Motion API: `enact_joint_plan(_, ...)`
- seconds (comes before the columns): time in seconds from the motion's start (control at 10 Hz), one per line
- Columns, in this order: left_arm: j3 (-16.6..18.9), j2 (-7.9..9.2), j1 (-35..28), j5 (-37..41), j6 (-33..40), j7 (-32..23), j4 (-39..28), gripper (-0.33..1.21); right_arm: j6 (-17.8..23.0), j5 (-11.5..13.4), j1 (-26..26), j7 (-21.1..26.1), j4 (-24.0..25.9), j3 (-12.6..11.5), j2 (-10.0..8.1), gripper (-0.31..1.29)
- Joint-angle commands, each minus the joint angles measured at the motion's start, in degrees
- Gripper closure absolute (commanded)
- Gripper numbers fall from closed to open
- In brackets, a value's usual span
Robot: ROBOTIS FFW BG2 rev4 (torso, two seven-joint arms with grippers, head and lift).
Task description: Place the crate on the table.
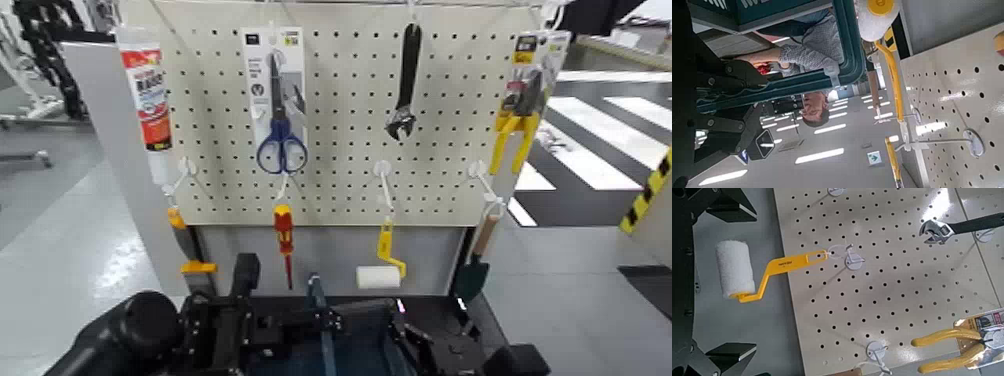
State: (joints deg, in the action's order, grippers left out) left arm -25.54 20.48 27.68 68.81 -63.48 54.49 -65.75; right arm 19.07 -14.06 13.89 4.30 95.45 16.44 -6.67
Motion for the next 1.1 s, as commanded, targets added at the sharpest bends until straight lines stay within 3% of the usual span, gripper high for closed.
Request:
enact_joint_plan(0.1, 0.32, 0.00, 0.10, -0.17, 1.08, 0.17, 0.71, 0.77, 0.00, -0.09, -0.09, 0.00, -0.09, 0.18, -0.01, 0.14)
enact_joint_plan(0.4, 1.55, -0.18, -0.08, -1.14, 3.54, 0.26, 0.89, 0.39, -0.09, -0.18, -0.09, 0.00, -0.09, 0.09, -0.18, 0.14)
enact_joint_plan(0.8, 4.18, -1.24, -3.07, -3.60, 5.65, 0.35, -2.01, 0.21, -0.18, -0.18, -0.09, 0.00, 0.00, 0.00, -0.36, 0.14)
enact_joint_plan(1.1, 11.57, -2.91, -8.96, -8.96, 5.73, -0.79, -11.68, 0.16, -0.26, -0.18, 0.00, 0.00, 0.09, -0.18, -0.45, 0.14)
